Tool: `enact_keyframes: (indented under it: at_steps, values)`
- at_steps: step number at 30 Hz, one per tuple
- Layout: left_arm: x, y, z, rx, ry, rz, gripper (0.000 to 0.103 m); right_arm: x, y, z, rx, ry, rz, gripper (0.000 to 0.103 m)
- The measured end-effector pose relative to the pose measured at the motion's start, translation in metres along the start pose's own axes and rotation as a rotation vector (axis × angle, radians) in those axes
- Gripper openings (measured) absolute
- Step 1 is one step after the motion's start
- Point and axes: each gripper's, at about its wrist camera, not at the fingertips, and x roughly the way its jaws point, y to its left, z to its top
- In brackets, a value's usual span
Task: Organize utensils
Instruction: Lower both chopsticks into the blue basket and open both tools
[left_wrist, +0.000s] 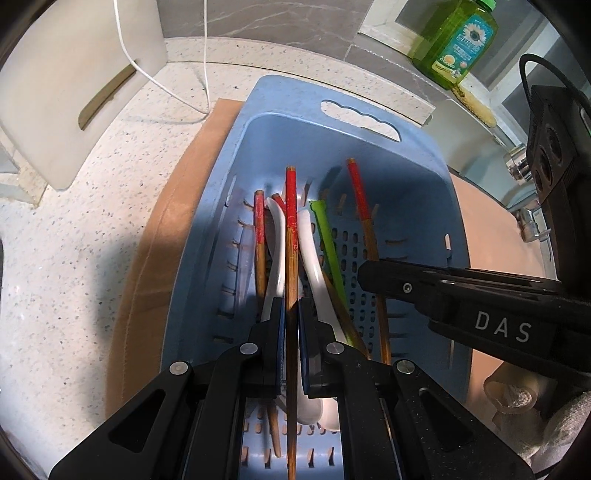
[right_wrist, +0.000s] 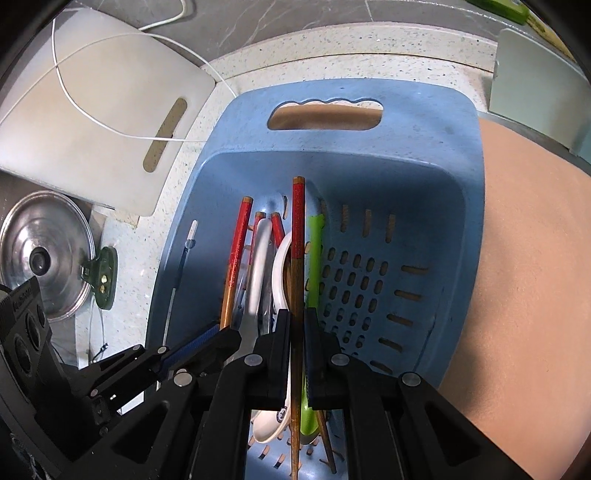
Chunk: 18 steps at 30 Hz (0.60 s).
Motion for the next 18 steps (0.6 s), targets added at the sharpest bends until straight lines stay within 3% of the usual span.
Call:
enact_keyframes:
  at_steps: [8,18]
  values:
    - [0.002,0.001,0.000,-0.006,0.009,0.000,0.009,0.000,0.002,-0.001,-0.015,0.009,-0.014,0.008]
    - [-0.006,0.001,-0.001,-0.004,-0.006,0.032,0.012,-0.016,0.004,-0.002,-0.058,-0.020,-0.013,0.017]
